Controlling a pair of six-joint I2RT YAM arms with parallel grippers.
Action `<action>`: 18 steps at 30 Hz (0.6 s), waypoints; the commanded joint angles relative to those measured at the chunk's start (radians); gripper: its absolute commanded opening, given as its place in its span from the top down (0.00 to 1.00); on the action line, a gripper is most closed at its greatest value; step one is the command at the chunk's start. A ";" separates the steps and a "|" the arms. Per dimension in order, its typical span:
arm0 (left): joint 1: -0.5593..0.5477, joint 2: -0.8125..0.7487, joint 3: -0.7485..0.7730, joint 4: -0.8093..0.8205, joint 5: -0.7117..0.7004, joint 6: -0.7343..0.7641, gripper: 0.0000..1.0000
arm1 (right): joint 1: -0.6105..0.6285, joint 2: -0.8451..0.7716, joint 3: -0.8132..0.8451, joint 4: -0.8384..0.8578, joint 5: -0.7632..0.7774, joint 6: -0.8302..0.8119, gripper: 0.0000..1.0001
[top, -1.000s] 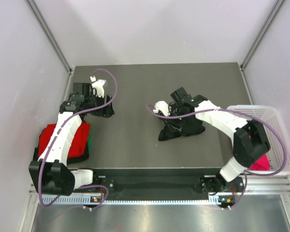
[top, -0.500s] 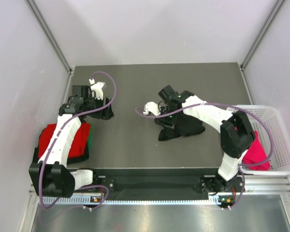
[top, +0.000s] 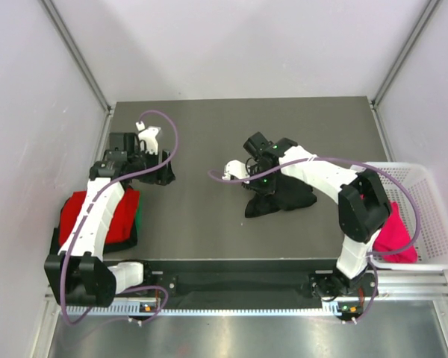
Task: Fold and stack the t-shirts
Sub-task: Move the tshirt to the center of the board
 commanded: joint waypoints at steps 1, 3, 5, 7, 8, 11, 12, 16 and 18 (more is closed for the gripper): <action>0.010 -0.035 -0.006 0.034 0.024 0.010 0.27 | 0.017 -0.061 0.057 0.032 0.057 0.001 1.00; 0.012 -0.039 -0.004 0.032 0.025 0.009 0.27 | 0.018 -0.110 0.080 0.055 0.080 -0.002 1.00; 0.013 -0.043 -0.006 0.031 0.027 0.009 0.27 | 0.026 -0.144 0.135 0.050 0.105 -0.015 1.00; 0.018 -0.046 -0.010 0.034 0.031 0.009 0.27 | 0.030 -0.199 0.178 0.058 0.113 -0.024 1.00; 0.018 -0.046 -0.013 0.035 0.034 0.007 0.27 | 0.030 -0.210 0.209 0.032 0.116 -0.035 1.00; 0.025 -0.046 -0.016 0.039 0.044 0.003 0.27 | 0.014 -0.212 0.333 0.012 0.126 -0.054 1.00; 0.025 -0.044 -0.018 0.039 0.050 0.001 0.27 | 0.010 -0.222 0.339 0.019 0.128 -0.062 1.00; 0.025 -0.004 0.014 0.039 0.112 0.012 0.25 | -0.008 -0.224 0.441 -0.001 0.139 -0.068 1.00; 0.025 0.070 0.049 0.022 0.154 0.010 0.26 | -0.034 -0.219 0.462 -0.022 0.090 -0.062 1.00</action>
